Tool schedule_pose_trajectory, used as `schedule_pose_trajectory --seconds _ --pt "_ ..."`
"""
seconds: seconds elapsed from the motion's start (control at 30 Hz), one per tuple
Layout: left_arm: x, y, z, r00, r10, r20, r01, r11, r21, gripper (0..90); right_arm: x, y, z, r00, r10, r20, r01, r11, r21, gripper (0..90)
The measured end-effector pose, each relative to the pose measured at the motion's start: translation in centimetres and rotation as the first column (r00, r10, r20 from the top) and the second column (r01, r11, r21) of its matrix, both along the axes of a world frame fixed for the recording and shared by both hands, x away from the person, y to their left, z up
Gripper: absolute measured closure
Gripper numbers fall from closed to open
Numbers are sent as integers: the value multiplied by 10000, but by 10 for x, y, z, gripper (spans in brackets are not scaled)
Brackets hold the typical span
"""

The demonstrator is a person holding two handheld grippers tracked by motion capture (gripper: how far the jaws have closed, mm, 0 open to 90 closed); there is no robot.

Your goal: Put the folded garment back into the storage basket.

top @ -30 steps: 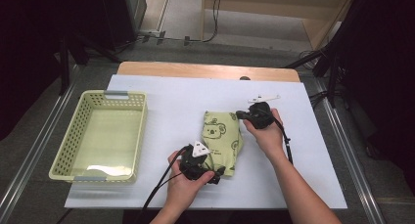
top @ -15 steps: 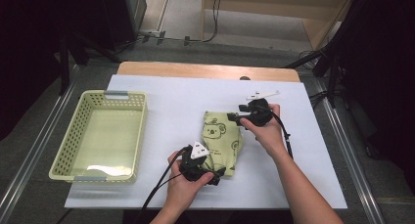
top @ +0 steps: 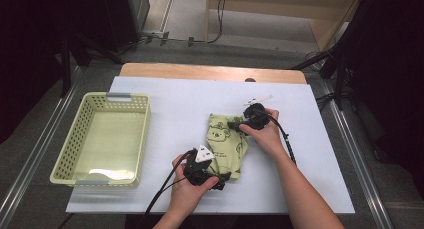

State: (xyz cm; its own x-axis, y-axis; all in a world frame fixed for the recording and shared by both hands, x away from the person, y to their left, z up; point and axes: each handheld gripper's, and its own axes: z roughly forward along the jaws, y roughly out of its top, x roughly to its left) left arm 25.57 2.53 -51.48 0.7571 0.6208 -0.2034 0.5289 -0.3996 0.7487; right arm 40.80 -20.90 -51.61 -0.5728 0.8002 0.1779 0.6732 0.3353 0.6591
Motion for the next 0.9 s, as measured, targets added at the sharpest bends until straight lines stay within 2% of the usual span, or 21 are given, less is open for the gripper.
schedule_pose_trajectory --seconds 0.13,0.23,0.33,0.4,0.6,0.77,0.9 --pt "2 3 0 9997 107 -236 -114 9995 -286 5 -2 0 1 10000 -23 -48 23 10000 -7 175" --pt "2 3 1 9997 83 -236 -90 9995 -300 5 -5 1 5 9994 152 -301 -150 9999 41 351" --pt "2 3 1 9998 61 -164 -67 9994 -353 5 -8 1 6 9977 484 -482 -469 9984 318 551" --pt "2 3 1 9998 89 -182 -97 9990 -441 5 -11 0 5 9971 504 -564 -472 9973 565 618" --pt "2 3 0 9997 117 -223 -128 9989 -460 5 -22 -2 5 9996 116 -257 -101 9981 603 669" --pt "4 0 0 9992 231 -315 -235 9997 -103 5 -29 -9 7 9986 -395 -346 417 9968 680 672" --pt "5 -3 0 9989 218 -412 -219 9998 -22 5 -36 -17 10 9976 -663 -175 674 9950 743 672"
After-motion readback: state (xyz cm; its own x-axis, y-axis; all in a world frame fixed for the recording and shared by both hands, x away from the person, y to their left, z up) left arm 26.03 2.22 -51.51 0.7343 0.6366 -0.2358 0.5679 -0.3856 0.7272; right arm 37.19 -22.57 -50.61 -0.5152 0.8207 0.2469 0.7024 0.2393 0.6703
